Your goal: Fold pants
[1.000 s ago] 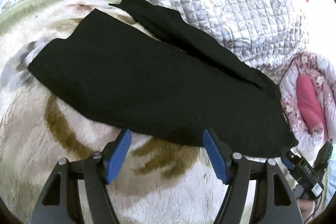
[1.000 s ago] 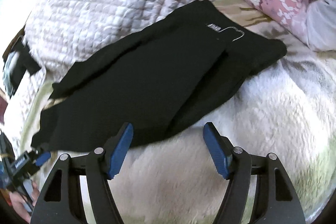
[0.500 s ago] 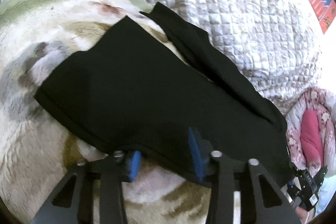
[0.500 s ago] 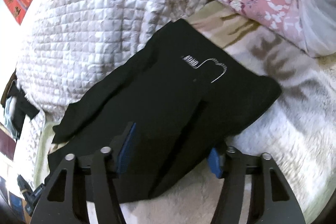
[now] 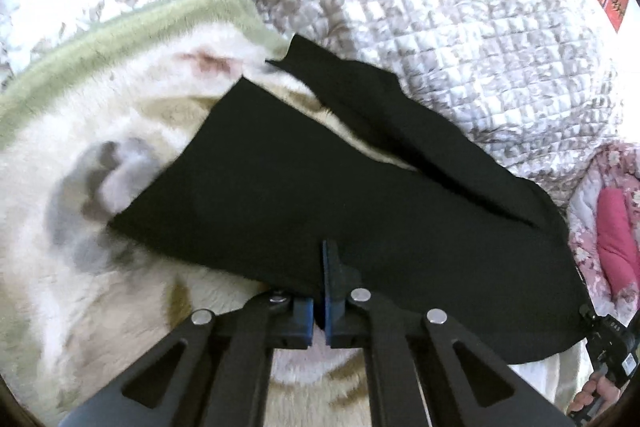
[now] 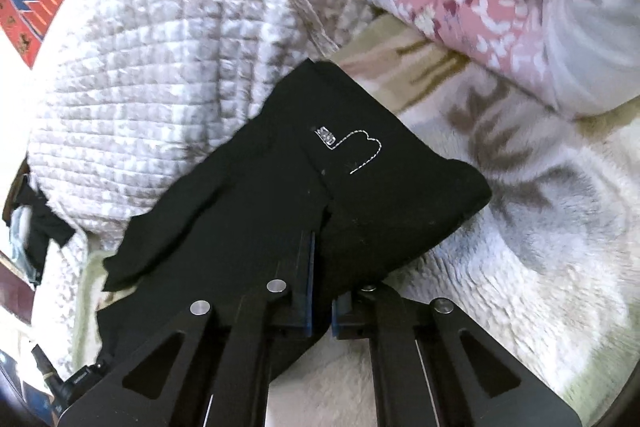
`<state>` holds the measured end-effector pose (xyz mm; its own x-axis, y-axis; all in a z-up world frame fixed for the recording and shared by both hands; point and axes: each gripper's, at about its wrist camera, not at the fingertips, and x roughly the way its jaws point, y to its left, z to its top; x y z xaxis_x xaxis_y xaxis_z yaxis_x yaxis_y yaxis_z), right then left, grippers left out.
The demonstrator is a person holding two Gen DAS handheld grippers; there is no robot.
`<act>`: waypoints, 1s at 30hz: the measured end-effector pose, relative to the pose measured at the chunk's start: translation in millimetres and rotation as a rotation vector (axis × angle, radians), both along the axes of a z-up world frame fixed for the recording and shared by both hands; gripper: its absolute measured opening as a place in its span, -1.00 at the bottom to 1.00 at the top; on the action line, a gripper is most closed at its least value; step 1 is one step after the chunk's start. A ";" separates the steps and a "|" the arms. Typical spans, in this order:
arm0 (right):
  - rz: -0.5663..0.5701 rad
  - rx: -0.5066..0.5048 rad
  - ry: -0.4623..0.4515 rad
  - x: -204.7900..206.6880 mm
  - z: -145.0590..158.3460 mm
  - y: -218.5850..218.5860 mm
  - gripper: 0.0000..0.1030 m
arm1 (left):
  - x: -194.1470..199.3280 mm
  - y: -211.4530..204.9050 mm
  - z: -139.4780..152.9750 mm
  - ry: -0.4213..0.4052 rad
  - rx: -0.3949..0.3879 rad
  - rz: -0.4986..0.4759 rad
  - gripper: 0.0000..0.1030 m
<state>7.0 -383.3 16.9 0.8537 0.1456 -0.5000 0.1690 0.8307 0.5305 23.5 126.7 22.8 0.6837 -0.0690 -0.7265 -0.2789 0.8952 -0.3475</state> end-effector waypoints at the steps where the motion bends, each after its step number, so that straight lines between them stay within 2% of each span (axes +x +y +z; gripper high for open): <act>1: 0.001 -0.004 0.001 -8.0 2.8 -0.3 -0.92 | -6.0 0.8 4.7 -0.001 0.002 -0.003 -0.91; 7: 0.004 0.003 0.045 -64.3 1.1 -4.5 -0.92 | -57.0 3.1 19.2 -0.006 -0.033 -0.010 -0.92; 11: -0.019 0.012 0.111 -87.5 -27.4 -10.4 -0.92 | -90.9 -4.6 6.5 0.016 -0.011 -0.027 -0.91; 15: -0.029 0.070 0.142 -87.8 -44.7 -17.8 -0.92 | -92.5 -2.1 -17.8 0.086 -0.039 -0.023 -0.90; 20: -0.025 0.116 0.114 -89.0 -43.3 -23.3 -0.85 | -92.0 16.0 -12.5 0.041 -0.086 0.044 -0.77; 25: -0.022 0.120 0.089 -91.2 -41.6 -22.8 -0.80 | -89.4 44.0 -15.6 0.035 -0.117 0.136 -0.77; 27: -0.029 0.094 0.065 -92.2 -36.6 -21.1 -0.80 | -86.9 42.2 -13.6 0.033 -0.071 0.135 -0.86; 29: -0.027 0.063 0.053 -91.6 -30.3 -18.6 -0.96 | -86.7 38.3 -10.6 0.028 -0.025 0.131 -0.92; 30: -0.026 0.059 0.041 -93.1 -27.8 -18.1 -0.96 | -88.4 37.6 -7.4 0.021 -0.008 0.138 -0.92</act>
<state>-86.1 -401.4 -10.9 0.8363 0.1540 -0.5261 0.2131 0.7929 0.5708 -64.8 164.2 15.4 0.6721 0.0192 -0.7402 -0.4066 0.8450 -0.3472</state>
